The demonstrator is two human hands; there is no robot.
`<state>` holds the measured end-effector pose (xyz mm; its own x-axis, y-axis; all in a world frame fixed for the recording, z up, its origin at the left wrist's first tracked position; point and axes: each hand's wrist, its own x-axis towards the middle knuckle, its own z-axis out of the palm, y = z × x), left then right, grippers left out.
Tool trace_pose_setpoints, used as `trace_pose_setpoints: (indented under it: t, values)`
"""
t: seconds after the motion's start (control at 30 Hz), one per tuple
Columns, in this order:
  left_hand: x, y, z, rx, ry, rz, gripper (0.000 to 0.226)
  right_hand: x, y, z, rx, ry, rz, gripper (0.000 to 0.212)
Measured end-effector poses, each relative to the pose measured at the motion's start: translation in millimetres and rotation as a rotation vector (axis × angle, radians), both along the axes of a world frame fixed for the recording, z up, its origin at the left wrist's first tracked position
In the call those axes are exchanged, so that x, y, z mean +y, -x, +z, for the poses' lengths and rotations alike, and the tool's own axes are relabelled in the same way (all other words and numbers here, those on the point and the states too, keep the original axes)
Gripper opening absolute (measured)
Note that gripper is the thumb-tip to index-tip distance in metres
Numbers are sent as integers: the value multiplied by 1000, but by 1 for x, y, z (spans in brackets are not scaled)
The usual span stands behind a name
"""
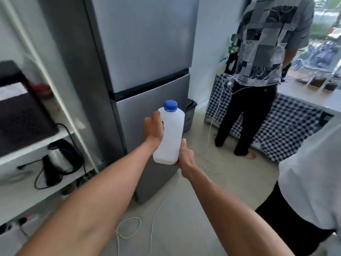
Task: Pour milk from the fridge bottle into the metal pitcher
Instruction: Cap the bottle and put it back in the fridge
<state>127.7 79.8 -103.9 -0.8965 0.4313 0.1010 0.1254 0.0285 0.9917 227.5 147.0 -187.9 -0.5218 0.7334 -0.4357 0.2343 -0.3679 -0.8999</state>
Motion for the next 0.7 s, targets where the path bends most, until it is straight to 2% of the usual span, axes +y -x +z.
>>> trace_pose_setpoints:
  t: [0.47, 0.7]
  values:
    - [-58, 57, 19, -123, -55, 564, 39, -18, 111, 3, 30, 14, 525, 58]
    - [-71, 66, 18, -126, -91, 667, 32, -25, 131, -1, 13, 18, 651, 56]
